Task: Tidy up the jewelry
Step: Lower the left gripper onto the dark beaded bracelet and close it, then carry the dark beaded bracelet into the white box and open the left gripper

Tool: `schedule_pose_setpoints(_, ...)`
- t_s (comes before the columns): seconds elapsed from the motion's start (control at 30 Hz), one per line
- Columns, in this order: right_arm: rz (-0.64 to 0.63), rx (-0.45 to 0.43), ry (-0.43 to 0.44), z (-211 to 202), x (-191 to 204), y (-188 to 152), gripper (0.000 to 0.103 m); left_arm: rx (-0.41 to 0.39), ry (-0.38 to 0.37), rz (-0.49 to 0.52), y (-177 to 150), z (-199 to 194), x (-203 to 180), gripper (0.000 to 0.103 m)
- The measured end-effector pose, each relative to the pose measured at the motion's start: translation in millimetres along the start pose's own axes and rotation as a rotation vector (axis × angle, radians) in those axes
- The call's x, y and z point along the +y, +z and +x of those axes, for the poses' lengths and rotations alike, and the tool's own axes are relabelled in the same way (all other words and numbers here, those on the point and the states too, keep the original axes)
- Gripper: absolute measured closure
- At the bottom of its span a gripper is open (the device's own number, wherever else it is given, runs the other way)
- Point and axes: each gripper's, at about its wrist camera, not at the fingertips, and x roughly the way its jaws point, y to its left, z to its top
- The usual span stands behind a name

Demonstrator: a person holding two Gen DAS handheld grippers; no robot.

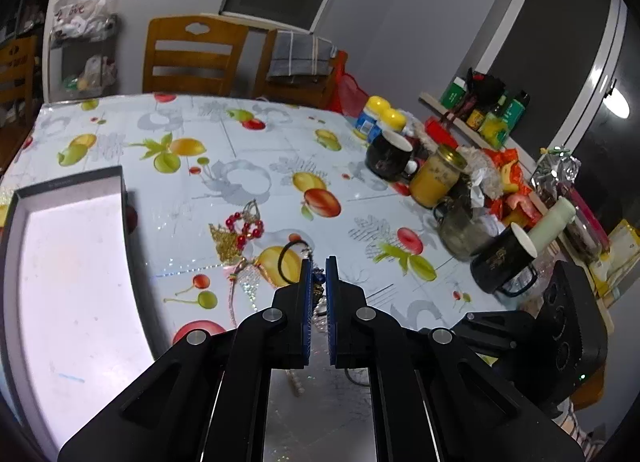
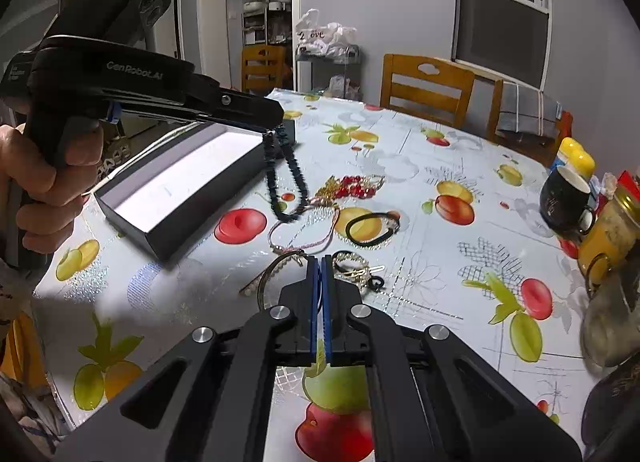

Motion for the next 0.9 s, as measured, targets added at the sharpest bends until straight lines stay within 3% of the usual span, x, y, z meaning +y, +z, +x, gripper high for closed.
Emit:
schedule_pose_setpoints(0.43, -0.073, -0.051, 0.051, 3, 39, 43, 0.101, -0.085, 0.056, -0.012, 1, -54, 27, 0.097)
schedule_pose_setpoints(0.7, -0.154, -0.042, 0.139, 37, 93, 77, 0.101, -0.138, 0.160, -0.055, -9, -99, 75, 0.097)
schedule_pose_setpoints(0.9, -0.200, 0.004, 0.189, 73, 129, 90, 0.101, -0.133, 0.219, -0.110, -23, -110, 112, 0.097)
